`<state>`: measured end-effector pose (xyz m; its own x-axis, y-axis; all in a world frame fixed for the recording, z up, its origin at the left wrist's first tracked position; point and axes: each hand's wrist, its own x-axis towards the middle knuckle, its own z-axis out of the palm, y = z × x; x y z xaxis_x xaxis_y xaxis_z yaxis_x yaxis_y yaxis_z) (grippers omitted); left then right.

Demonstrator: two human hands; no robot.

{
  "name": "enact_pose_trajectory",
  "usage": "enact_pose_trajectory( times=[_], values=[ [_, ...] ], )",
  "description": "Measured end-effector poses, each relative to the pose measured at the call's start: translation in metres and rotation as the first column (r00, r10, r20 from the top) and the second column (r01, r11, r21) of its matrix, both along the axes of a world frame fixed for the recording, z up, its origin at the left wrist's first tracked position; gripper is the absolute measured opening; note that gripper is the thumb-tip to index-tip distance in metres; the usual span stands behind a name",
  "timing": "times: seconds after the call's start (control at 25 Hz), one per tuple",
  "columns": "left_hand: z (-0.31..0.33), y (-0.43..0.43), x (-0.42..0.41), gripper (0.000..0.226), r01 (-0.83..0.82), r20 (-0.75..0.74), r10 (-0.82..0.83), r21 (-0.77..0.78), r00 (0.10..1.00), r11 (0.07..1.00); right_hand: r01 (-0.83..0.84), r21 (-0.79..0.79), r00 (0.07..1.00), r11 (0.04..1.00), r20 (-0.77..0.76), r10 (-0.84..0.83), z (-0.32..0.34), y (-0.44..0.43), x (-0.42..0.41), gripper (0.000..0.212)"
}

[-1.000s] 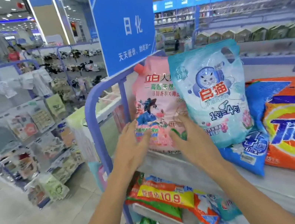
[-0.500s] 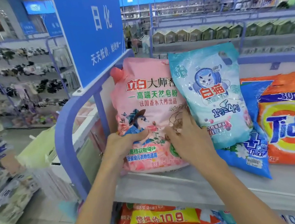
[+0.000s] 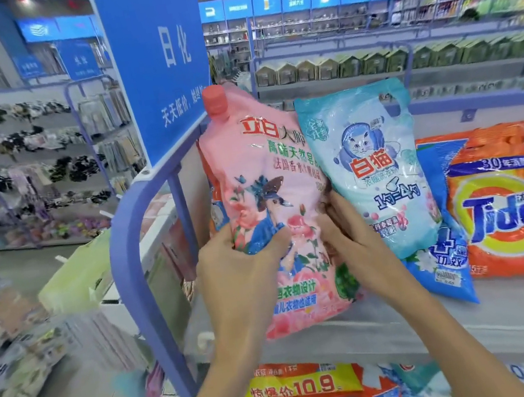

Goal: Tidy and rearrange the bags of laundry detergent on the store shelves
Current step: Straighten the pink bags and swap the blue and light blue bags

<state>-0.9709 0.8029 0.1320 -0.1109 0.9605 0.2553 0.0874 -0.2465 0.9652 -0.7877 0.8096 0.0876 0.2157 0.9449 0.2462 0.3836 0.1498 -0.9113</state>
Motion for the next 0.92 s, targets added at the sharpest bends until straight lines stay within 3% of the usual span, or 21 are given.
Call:
enact_pose_trajectory(
  times=[0.16, 0.24, 0.28, 0.36, 0.4, 0.48, 0.64, 0.76, 0.88, 0.92],
  values=[
    [0.024, -0.036, -0.002, 0.018, -0.037, 0.020, 0.034, 0.184, 0.999, 0.982, -0.117, -0.018, 0.956, 0.993, -0.273, 0.107, 0.015, -0.009, 0.003, 0.049],
    [0.033, -0.049, -0.008, 0.022, -0.047, 0.074, 0.028, 0.263, 0.997, 0.964, -0.156, -0.020, 0.927, 0.988, -0.349, 0.140, 0.029, -0.012, 0.003, 0.066],
    [0.034, -0.051, -0.013, 0.024, -0.042, 0.085, 0.016, 0.309, 0.996, 0.950, -0.202, -0.041, 0.884, 0.979, -0.437, 0.164, 0.034, -0.015, 0.006, 0.078],
    [0.038, -0.054, -0.022, 0.022, -0.008, 0.058, -0.016, 0.381, 0.998, 0.925, -0.309, 0.003, 0.700, 0.951, -0.676, 0.229, 0.034, -0.022, 0.011, 0.083],
    [0.038, -0.053, -0.027, 0.020, 0.008, 0.038, -0.025, 0.391, 0.999, 0.920, -0.325, 0.026, 0.619, 0.945, -0.750, 0.234, 0.033, -0.028, 0.011, 0.084],
    [0.035, -0.053, -0.036, 0.018, 0.045, -0.012, -0.044, 0.394, 0.999, 0.918, -0.324, 0.057, 0.551, 0.944, -0.800, 0.238, 0.024, -0.039, 0.011, 0.088],
    [0.043, -0.059, -0.042, 0.016, 0.113, -0.054, -0.100, 0.353, 0.993, 0.929, -0.294, 0.136, 0.560, 0.946, -0.777, 0.286, 0.020, -0.055, 0.014, 0.074],
    [0.043, -0.066, -0.040, 0.007, 0.183, 0.046, -0.197, 0.212, 0.979, 0.960, -0.245, 0.190, 0.605, 0.951, -0.737, 0.303, 0.021, -0.076, 0.025, 0.088],
    [0.027, -0.065, -0.035, 0.022, 0.255, -0.033, -0.253, 0.094, 0.967, 0.962, -0.171, 0.219, 0.654, 0.961, -0.704, 0.277, 0.020, -0.106, 0.031, 0.069],
    [0.017, -0.062, -0.033, 0.036, 0.292, -0.064, -0.288, 0.065, 0.956, 0.954, -0.138, 0.221, 0.669, 0.965, -0.698, 0.256, 0.020, -0.119, 0.032, 0.062]
  ],
)
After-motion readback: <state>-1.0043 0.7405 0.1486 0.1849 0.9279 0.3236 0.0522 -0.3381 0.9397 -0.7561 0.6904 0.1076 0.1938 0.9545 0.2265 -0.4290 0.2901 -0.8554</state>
